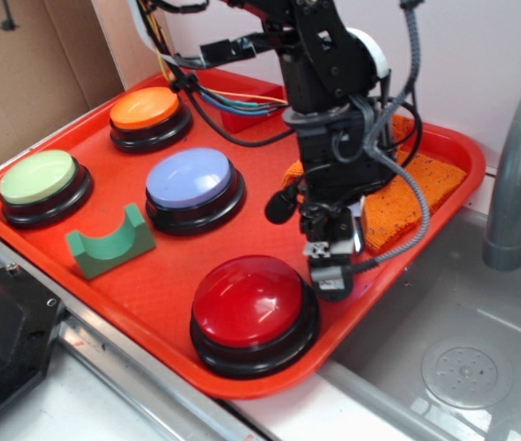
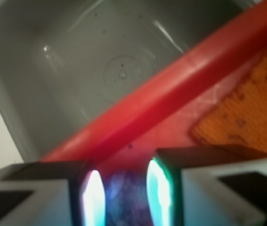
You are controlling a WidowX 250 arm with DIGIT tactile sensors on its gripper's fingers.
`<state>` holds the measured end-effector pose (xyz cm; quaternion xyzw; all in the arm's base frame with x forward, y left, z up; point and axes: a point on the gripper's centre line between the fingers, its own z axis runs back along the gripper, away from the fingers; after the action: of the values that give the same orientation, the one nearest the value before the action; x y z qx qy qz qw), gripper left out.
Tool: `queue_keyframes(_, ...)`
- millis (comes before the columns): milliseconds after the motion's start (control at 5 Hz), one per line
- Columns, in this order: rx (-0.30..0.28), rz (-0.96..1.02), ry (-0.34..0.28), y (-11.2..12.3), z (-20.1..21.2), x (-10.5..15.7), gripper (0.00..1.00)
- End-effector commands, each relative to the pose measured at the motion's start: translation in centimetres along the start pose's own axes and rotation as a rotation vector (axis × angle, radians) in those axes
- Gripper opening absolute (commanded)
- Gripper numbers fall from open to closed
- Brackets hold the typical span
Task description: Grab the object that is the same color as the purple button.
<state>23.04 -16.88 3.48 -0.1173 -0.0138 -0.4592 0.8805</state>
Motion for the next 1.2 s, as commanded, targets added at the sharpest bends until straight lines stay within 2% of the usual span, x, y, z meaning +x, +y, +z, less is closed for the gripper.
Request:
queue_keyframes(0, 0.075, 0.111, -0.137, 1.0, 7.1, 1.2, 0.13)
queue_keyframes(200, 0.123, 0.181, -0.171, 2.1, 10.5, 0.6, 0.12)
queue_keyframes(400, 0.202, 0.385, -0.107, 2.4, 15.4, -2.4, 0.12)
queue_keyframes(600, 0.237, 0.571, -0.022, 1.8, 17.7, -5.2, 0.12)
queue_keyframes(800, 0.246, 0.746, 0.048, 0.8, 18.5, -7.6, 0.12)
queue_keyframes(1000, 0.242, 0.875, 0.084, -0.5, 18.2, -10.0, 0.11)
